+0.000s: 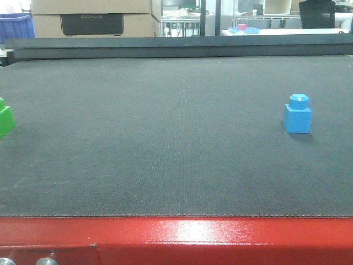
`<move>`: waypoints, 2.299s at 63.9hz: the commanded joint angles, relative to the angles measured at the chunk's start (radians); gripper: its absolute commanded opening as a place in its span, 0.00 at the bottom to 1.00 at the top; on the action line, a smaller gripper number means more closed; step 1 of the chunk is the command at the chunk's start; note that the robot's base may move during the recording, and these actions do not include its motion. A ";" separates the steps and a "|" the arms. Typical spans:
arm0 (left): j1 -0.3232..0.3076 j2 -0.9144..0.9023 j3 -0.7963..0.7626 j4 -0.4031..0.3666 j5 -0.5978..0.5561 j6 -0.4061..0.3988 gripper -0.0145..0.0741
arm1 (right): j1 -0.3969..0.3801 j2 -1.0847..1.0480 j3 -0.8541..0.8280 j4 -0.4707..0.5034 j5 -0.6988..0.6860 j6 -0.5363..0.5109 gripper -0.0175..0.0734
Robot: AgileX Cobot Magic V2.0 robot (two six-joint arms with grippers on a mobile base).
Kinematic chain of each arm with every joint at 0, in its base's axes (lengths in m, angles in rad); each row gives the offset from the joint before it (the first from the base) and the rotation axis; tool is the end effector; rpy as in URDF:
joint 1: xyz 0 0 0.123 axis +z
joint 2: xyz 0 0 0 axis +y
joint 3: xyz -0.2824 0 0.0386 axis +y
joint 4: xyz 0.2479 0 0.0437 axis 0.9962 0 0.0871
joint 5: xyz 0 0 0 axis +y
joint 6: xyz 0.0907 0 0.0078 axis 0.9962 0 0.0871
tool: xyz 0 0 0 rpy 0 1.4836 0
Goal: Grab block from conveyor and place in blue bin
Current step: 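Lower both grippers toward the green block and the blue block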
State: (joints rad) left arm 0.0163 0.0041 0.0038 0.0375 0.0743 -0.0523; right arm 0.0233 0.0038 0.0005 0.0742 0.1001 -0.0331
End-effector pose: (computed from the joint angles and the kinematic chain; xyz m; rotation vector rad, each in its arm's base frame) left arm 0.0570 0.0012 0.2048 -0.0266 1.5655 0.0033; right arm 0.0568 0.0020 0.2036 0.0081 1.5880 0.0559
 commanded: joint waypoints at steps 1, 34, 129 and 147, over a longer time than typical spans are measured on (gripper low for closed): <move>0.001 -0.004 -0.004 -0.004 -0.013 -0.004 0.04 | 0.000 -0.004 -0.001 -0.005 -0.018 -0.003 0.01; 0.001 -0.004 -0.004 -0.009 -0.063 -0.004 0.04 | 0.000 -0.004 -0.001 -0.005 -0.018 -0.003 0.01; -0.099 0.587 -0.978 0.032 0.742 -0.004 0.83 | 0.084 0.647 -0.936 -0.006 0.575 -0.003 0.82; -0.198 0.731 -1.000 0.043 0.753 -0.004 0.83 | 0.251 1.049 -1.233 -0.006 0.778 -0.003 0.82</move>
State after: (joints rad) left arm -0.1586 0.7026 -0.9847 0.0778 0.8346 -0.0523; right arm 0.2401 0.9437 -1.1604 0.0742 0.8332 -0.0331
